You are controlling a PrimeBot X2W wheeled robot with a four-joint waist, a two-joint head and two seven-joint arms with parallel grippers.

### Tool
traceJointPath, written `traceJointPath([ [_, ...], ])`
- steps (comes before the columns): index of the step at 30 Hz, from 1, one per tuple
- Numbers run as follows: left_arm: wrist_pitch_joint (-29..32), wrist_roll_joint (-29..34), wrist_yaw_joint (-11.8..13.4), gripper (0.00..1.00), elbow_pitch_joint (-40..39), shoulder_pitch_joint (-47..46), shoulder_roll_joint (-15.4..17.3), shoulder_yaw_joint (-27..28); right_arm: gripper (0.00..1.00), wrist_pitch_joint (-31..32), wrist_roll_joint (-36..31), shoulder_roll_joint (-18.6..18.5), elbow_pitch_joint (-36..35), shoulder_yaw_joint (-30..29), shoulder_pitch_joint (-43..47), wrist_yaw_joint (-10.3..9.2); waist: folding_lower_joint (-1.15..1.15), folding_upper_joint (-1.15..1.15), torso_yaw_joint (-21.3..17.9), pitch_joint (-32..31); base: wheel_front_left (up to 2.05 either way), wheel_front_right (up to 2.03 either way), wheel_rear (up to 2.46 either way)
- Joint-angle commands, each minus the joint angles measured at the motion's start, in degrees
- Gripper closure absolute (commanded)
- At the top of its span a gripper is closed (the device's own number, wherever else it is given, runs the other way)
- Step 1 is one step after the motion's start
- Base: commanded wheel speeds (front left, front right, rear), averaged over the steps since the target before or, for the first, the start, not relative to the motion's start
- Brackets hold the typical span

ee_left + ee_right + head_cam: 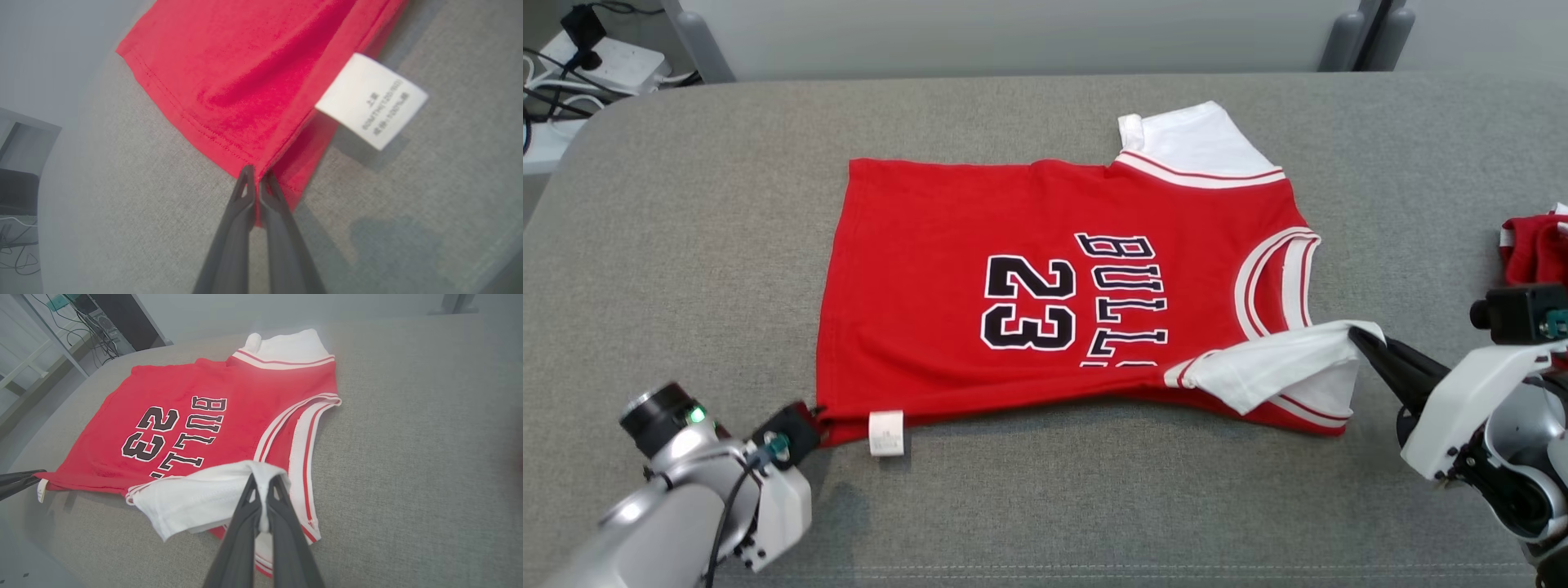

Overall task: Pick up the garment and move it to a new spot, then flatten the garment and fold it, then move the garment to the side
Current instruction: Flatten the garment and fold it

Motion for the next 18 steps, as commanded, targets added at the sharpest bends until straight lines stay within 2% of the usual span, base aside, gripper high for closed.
traceJointPath([
  [1,-0.13,-1.20,0.07,1.00,-0.69,-4.34,2.91,0.94,1.00,-0.72,-0.60,-0.99,-0.65,-0.08,-1.52,-0.16,0.00,0.00,0.13,0.66,0.00,0.00,0.00],
  [12,1.91,-15.26,0.06,1.00,-4.59,-11.45,8.82,-16.11,1.00,-1.58,0.50,0.31,2.43,2.57,-3.22,-0.16,0.00,0.00,0.66,-0.11,0.00,0.00,0.00],
  [18,4.13,-21.05,0.06,1.00,-9.51,-14.28,12.13,-21.14,1.00,-2.29,0.83,0.66,3.56,3.87,-3.71,-0.16,0.00,0.00,0.31,-0.66,0.00,0.00,0.00],
])
